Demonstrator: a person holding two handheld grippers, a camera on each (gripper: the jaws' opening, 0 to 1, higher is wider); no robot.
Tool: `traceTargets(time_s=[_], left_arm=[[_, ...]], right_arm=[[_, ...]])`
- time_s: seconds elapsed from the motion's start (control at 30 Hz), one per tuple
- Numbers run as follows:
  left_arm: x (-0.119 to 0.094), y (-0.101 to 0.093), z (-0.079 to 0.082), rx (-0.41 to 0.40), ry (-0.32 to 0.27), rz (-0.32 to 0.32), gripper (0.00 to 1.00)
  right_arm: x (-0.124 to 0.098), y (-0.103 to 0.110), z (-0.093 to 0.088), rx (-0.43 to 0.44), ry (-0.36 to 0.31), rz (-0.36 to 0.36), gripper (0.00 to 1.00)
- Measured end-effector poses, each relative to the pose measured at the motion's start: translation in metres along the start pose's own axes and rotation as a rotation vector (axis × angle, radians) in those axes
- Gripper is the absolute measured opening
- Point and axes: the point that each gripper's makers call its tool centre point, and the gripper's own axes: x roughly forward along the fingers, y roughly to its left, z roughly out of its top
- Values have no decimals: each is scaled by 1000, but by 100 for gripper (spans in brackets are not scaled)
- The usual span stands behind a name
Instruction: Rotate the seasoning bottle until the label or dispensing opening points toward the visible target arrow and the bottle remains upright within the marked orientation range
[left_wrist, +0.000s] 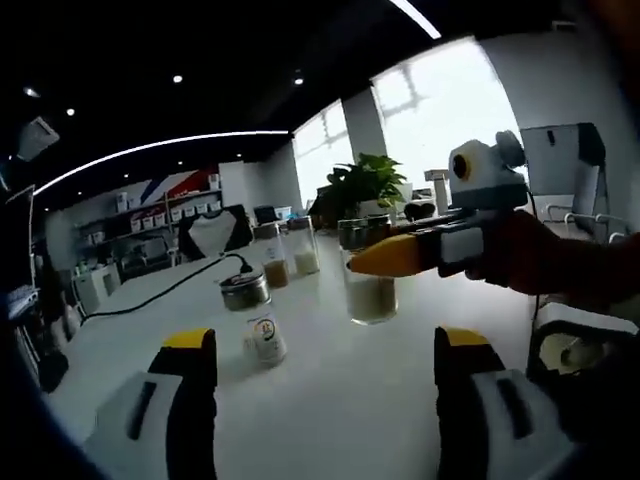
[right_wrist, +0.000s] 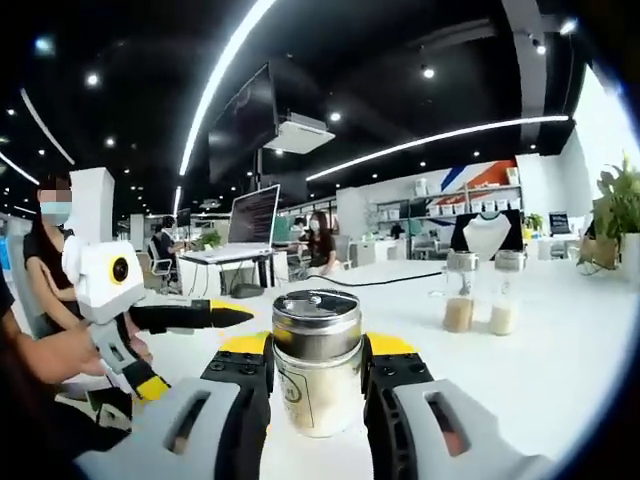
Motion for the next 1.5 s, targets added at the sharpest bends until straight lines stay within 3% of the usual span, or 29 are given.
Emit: traceTargets(time_s=[0.1,0.17,0.43,0.7,0.8,1.17,1.23,1.5], left_arm=[[-1,3,-2,-10,7,5,100],[-1,4,-1,-12,10,5,100],[-5,8,7,-27,-22,1,100],[-7,13,6,-31,-22,12,100],[-9,16,9,-23,-38,23,100],[-8,15,1,-36,-6,19,100],[-8,14,2,-36,-11,18,100],[-5,12,-3,-34,10,17,100]], right_arm=[[9,-10,-5,-29,16,1,32],[15,-16,-16,-67,42,37,32],[24,-41,-29,20,68,-4,32],[32,-46,-29,56,60,-32,32],[37,-47,-31,1,91,-41,32],[47,-45,-35,2,118,-34,32],[46,-47,-38,-41,134,-60,31],[53,-44,-37,-38,126,-86,31]])
